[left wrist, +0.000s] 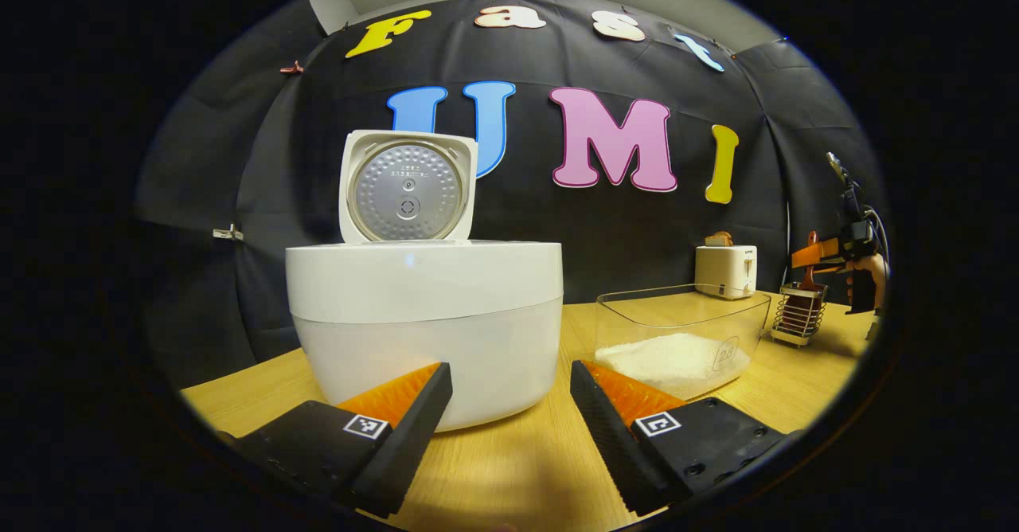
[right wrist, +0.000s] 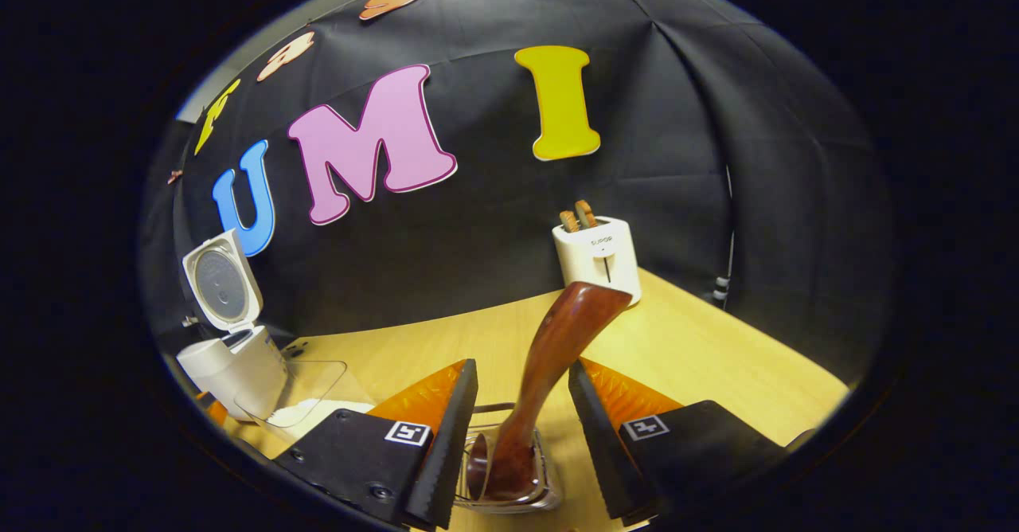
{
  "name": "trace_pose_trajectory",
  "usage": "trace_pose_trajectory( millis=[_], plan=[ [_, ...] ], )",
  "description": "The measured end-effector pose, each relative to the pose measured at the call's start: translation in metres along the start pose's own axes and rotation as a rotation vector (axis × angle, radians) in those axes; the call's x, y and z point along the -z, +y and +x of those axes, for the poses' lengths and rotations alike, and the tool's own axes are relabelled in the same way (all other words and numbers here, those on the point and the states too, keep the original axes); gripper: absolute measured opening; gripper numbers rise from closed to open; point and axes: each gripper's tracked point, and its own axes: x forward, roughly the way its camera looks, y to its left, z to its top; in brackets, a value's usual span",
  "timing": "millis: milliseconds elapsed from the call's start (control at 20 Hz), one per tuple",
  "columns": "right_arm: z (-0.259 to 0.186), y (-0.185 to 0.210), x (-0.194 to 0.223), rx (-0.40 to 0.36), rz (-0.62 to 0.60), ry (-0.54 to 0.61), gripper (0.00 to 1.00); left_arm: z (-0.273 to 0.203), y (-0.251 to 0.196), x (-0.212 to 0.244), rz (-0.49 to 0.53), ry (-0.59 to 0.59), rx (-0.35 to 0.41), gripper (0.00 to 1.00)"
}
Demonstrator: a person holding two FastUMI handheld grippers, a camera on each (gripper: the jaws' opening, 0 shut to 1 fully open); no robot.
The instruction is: Close the left gripper, press the button to open the rice cooker; take a wooden spoon from the chopstick holder with the right hand, scoop a spoonful of rice and pour it into the rice cooker, then put the wooden spoon back into the chopstick holder.
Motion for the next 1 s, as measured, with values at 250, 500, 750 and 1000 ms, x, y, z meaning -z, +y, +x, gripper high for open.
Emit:
trace_pose_trajectory(
  millis=[250, 500, 750, 1000],
  plan=[
    [-0.046, -0.009, -0.032, 0.078, -0.155, -0.140, 0.80, 0.000, -0.011, 0.001, 0.120, 0.017, 0.010, 0.96],
    [-0.091, 0.016, -0.053, 0.062, -0.265, -0.243, 0.82, -0.013, -0.027, -0.014, 0.161, 0.004, 0.049, 0.97],
    [-0.108, 0.079, -0.054, -0.065, -0.275, -0.275, 0.83, -0.044, -0.027, -0.086, 0.003, -0.163, 0.081, 0.97],
    [-0.112, 0.153, -0.032, -0.241, -0.309, -0.277, 0.86, -0.052, 0.022, -0.187, 0.049, -0.315, -0.034, 0.96]
  ],
)
